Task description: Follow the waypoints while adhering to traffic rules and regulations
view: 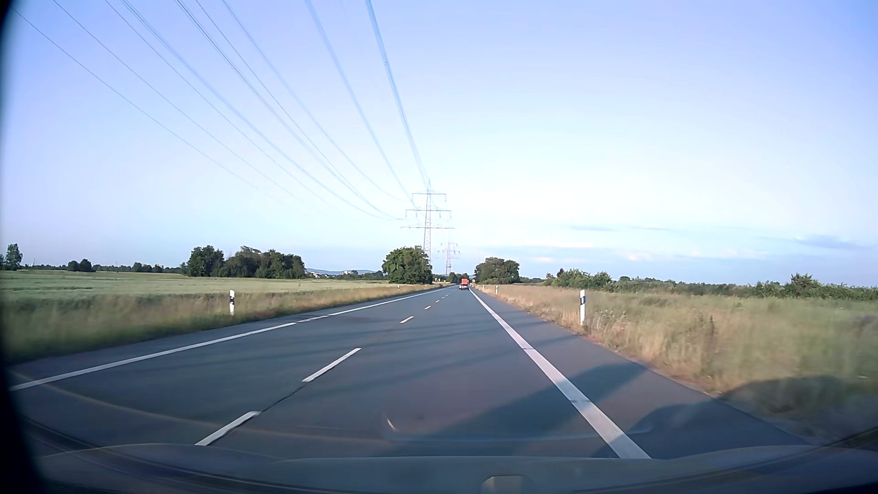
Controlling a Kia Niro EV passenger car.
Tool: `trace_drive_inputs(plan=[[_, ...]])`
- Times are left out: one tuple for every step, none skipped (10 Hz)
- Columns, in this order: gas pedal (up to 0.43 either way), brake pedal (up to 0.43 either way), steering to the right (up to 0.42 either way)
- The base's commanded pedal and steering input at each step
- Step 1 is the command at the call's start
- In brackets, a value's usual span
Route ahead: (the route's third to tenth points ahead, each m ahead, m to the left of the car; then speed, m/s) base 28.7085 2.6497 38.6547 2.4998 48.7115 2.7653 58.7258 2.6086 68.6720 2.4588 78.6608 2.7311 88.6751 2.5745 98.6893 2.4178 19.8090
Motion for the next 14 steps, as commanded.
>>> trace_drive_inputs(plan=[[0.098, 0.018, 0.000], [0.098, 0.018, 0.000], [0.098, 0.024, 0.000], [0.098, 0.024, 0.000], [0.098, 0.024, 0.000], [0.098, 0.024, 0.001], [0.098, 0.018, 0.001], [0.098, 0.024, 0.001], [0.098, 0.024, 0.001], [0.098, 0.024, 0.001], [0.098, 0.024, 0.001], [0.098, 0.018, 0.001], [0.098, 0.018, 0.001], [0.098, 0.018, 0.001]])
